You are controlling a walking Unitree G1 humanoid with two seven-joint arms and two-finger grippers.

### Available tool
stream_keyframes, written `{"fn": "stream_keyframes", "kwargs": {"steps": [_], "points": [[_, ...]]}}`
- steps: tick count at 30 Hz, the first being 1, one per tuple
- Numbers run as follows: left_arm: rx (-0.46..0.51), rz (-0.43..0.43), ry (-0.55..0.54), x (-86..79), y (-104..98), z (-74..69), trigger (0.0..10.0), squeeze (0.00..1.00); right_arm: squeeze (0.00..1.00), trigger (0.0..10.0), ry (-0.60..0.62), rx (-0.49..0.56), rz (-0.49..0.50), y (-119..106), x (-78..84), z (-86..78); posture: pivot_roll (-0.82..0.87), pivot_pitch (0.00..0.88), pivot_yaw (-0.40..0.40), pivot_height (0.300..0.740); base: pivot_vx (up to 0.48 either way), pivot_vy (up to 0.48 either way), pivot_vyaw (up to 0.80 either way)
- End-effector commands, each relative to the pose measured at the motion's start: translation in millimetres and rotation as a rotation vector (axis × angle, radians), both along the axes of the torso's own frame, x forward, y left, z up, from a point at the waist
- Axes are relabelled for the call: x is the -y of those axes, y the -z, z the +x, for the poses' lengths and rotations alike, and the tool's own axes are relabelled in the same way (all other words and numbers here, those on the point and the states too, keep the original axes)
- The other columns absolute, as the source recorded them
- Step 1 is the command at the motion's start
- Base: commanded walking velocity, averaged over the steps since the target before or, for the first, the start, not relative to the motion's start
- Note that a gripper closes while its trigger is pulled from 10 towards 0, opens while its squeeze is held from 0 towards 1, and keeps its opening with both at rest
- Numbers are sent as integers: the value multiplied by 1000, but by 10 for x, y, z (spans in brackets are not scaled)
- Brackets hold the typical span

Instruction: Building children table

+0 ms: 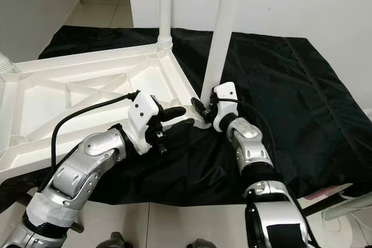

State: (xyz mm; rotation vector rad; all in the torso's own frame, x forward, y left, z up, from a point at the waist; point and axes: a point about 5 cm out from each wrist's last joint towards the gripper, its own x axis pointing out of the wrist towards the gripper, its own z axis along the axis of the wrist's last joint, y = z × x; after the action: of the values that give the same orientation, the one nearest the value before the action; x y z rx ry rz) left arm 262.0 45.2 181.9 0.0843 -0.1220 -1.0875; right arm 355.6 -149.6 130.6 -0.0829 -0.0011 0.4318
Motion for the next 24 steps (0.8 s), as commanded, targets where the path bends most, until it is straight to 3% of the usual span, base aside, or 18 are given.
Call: {"fn": "stream_keyframes", "kwargs": {"steps": [1, 5, 9, 11, 13, 17, 24], "points": [[-12, 10, -1, -11, 42, -1, 10000, 0, 0, 10000, 79, -3, -7, -6, -49, 2, -11, 0, -15, 740, 0, 0, 0], [-14, 10, 0, -12, 45, -4, 10000, 0, 0, 10000, 125, -5, 8, -13, -77, 7, -11, 0, -15, 740, 0, 0, 0], [-19, 14, 1, -16, 68, -26, 10000, 0, 0, 10000, 497, -11, 31, 51, -110, -67, -5, 0, -28, 740, 0, 0, 0], [-19, 14, 1, -16, 68, -26, 10000, 0, 0, 10000, 497, -11, 31, 51, -110, -67, -5, 0, -28, 740, 0, 0, 0], [-21, 14, 1, -12, 74, -31, 10000, 0, 0, 10000, 631, -12, 41, 89, -129, -132, -5, 0, -28, 740, 0, 0, 0], [-24, 10, 4, 6, 76, -45, 10000, 0, 0, 10000, 581, -9, 64, 66, -275, -160, -3, 0, -31, 740, 0, 0, 0], [-22, 13, 8, -2, 77, -45, 10000, 0, 0, 10000, 559, 3, 61, 27, -289, -164, -3, 0, -31, 740, 0, 0, 0]]}}
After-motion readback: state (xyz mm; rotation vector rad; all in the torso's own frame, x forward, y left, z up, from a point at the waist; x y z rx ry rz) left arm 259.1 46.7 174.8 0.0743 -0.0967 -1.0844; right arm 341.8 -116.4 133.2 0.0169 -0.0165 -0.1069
